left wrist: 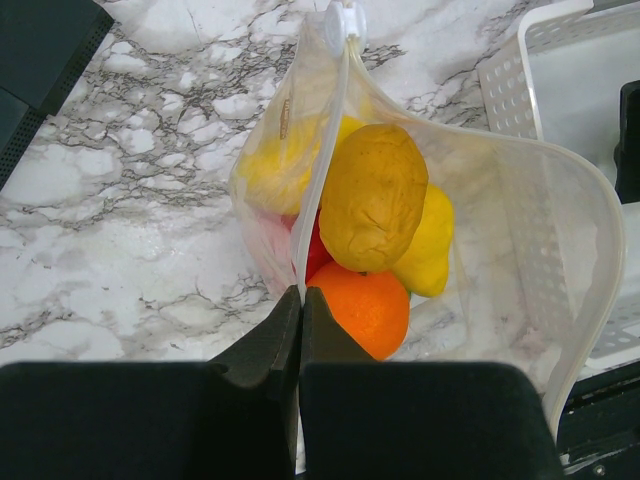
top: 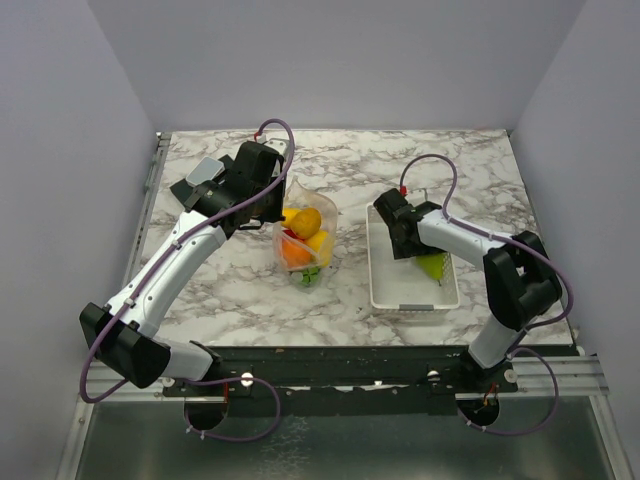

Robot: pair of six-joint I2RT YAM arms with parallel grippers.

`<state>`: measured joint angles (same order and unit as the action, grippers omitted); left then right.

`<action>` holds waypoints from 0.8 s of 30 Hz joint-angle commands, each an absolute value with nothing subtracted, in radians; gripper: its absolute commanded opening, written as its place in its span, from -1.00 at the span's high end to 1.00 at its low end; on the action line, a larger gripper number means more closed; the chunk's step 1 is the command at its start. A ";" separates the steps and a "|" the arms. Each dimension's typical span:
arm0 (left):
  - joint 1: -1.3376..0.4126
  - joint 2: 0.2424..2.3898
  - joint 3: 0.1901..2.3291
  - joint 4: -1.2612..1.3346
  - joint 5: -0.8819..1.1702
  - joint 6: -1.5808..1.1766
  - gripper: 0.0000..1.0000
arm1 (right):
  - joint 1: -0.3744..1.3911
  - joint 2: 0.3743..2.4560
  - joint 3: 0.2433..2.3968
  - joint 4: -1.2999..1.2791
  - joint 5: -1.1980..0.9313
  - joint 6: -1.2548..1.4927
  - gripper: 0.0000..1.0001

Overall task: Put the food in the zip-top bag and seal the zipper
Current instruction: Pick up the fake fruit from the bin.

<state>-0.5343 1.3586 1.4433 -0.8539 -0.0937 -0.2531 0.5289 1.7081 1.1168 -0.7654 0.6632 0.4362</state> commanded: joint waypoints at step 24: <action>-0.534 1.303 1.436 -0.850 -0.087 -0.264 1.00 | 0.524 1.712 1.130 -0.760 0.705 0.451 -0.21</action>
